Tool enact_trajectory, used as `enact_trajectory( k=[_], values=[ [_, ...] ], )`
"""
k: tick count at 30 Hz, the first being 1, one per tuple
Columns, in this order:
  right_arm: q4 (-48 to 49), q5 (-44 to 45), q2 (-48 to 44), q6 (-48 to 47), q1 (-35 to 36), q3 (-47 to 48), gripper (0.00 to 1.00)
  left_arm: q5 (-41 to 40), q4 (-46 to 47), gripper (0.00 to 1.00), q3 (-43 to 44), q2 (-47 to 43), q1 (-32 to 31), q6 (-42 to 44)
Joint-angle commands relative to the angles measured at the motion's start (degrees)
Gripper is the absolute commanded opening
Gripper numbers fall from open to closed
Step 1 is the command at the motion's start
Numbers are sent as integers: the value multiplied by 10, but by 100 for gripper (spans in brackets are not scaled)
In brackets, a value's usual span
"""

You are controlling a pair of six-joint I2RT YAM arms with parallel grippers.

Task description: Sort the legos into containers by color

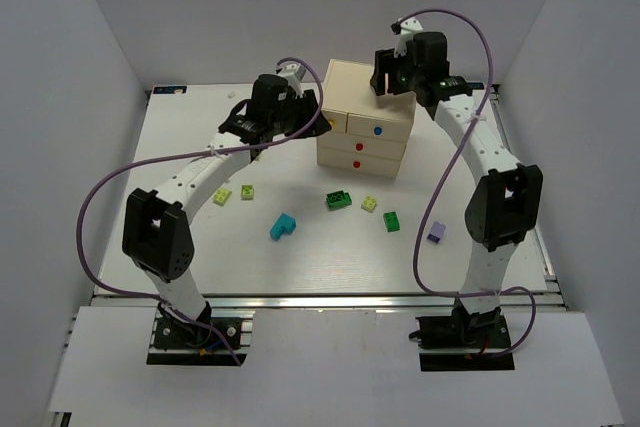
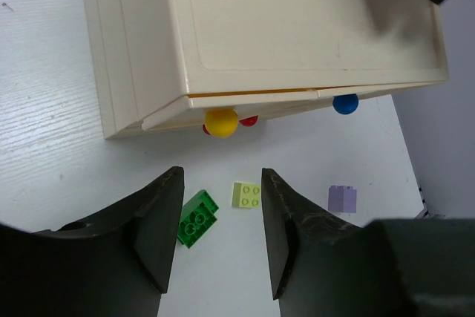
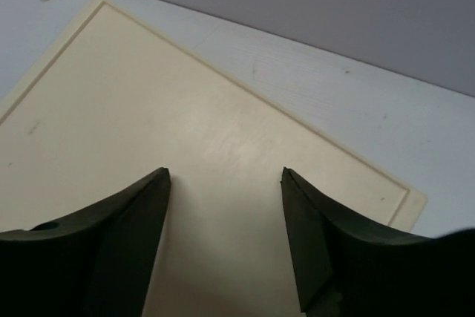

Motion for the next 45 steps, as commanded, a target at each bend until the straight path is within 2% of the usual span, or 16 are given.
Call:
enact_trajectory(
  k=[1, 5, 6, 8, 9, 12, 16, 21, 23, 31, 39, 45],
  values=[
    [-112, -92, -23, -28, -4, -36, 71, 0, 6, 56, -8, -38, -3, 9],
    [-115, -176, -64, -86, -1, -50, 72, -7, 8, 55, -11, -37, -8, 9],
    [-121, -220, -71, -136, -1, -55, 75, -10, 11, 54, -11, -36, -8, 7],
    [-129, -258, -88, -180, 1, -73, 76, -14, 13, 52, -11, -32, -8, 5],
    [-133, -267, -93, -234, 1, -78, 77, -16, 15, 52, -10, -30, -8, 5],
    [-146, -275, -108, -309, 2, -92, 79, -24, 11, 50, 4, -19, -20, 6],
    [-164, -276, -121, -362, 3, -90, 79, -65, 3, 49, 17, -9, -32, 11],
    [-210, -296, -119, -408, 3, -69, 79, -136, -18, 52, 37, 5, -44, 19],
    [-211, -276, -113, -416, 3, -68, 79, -149, -23, 52, 46, 10, -50, 22],
    [-197, -226, -102, -428, 17, -86, 62, -214, -46, 52, 78, 40, -66, 39],
    [-181, -187, -101, -433, 32, -113, 52, -233, -43, 52, 91, 54, -83, 45],
    [-198, -189, -91, -437, 42, -112, 43, -247, -32, 47, 94, 58, -88, 45]
  ],
)
